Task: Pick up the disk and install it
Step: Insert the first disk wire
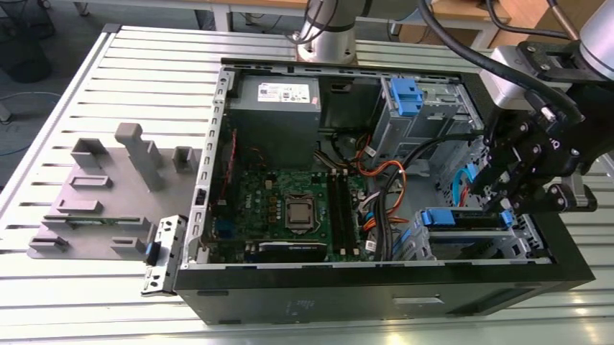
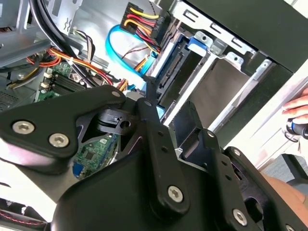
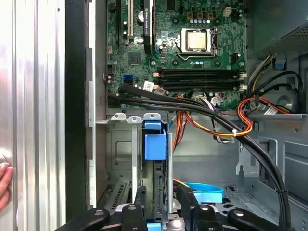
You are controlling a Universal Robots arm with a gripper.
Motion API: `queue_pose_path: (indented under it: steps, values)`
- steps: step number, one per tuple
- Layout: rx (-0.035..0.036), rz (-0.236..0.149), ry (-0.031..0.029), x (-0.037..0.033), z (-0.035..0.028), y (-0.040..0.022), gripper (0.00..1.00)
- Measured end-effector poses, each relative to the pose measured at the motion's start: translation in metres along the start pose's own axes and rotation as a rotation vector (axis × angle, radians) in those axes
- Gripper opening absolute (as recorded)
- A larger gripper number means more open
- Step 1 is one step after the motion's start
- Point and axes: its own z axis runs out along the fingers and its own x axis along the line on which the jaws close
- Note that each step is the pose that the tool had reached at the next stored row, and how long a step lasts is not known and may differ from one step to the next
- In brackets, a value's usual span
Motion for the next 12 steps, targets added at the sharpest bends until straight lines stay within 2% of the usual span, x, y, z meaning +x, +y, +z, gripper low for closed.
queue_pose_path:
  steps: [5,12]
  values:
    - [0.0,0.0,0.0006,-0.0052,0.0025,0.0001,0.42]
    - [0.0002,0.0,0.0058,-0.0059,0.0145,0.0001,0.42]
